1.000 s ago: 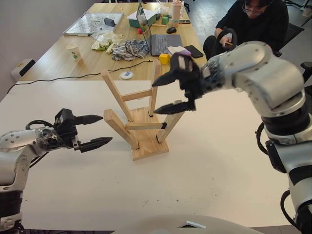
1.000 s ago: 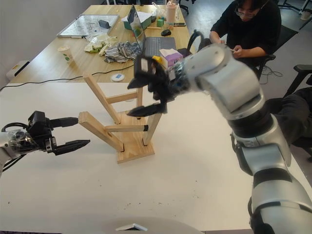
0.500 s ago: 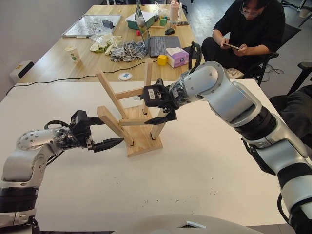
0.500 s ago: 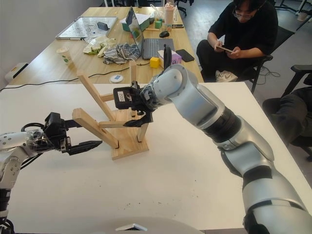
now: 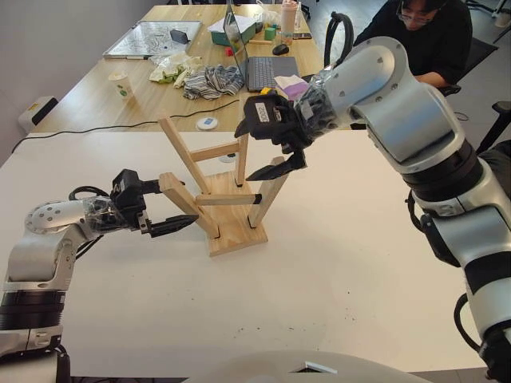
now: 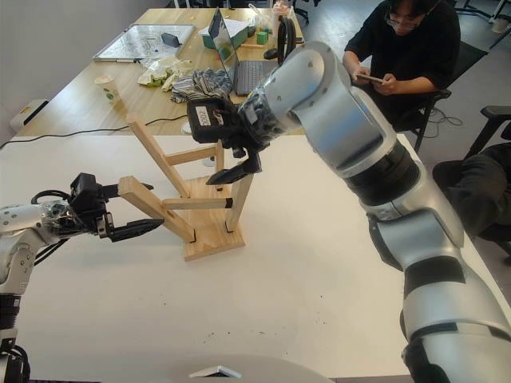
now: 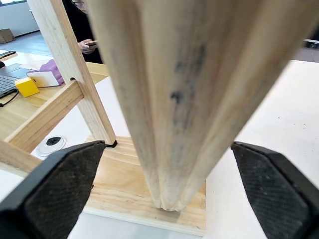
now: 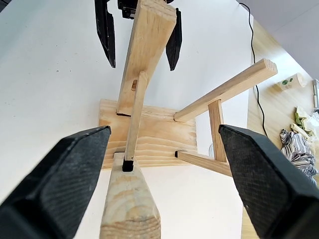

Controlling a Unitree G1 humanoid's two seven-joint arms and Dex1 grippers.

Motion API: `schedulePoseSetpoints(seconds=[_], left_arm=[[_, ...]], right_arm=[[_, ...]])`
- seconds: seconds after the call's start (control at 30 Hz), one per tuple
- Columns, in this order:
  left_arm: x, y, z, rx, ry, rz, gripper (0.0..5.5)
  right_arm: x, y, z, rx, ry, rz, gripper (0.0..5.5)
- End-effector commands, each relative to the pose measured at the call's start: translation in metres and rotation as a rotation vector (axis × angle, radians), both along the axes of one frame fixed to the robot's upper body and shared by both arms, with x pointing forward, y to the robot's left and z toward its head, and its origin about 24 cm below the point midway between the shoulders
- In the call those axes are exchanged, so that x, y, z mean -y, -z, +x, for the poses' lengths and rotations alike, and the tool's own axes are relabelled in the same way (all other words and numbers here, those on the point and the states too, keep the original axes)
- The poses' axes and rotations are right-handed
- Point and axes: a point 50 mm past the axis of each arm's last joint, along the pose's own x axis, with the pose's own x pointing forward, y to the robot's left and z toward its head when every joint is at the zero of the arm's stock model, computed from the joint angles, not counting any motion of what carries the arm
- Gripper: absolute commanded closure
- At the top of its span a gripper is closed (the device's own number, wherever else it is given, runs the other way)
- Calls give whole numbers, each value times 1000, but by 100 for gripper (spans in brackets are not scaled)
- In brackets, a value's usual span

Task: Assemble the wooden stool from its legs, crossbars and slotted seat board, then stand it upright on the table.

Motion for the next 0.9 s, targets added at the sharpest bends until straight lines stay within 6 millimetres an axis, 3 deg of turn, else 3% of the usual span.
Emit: schedulePoseSetpoints(seconds=[0.03, 0.13, 0.33, 0.67, 0.9], left_arm=[[-1, -6, 0, 23, 6, 23, 84], [1, -11, 2, 43, 18, 23, 84], [4, -17, 4, 55, 45, 21, 174], [10, -20, 1, 52, 61, 19, 338], [12, -23, 0, 48, 56, 11, 346]], right_arm=[[-26, 3, -3, 28, -79, -57, 148], [-44, 20, -4, -5, -112, -119, 148], [-67, 48, 0, -42, -109, -196, 147], [-72, 67, 4, -65, -71, -219, 147], [-73, 78, 7, -82, -37, -216, 147]])
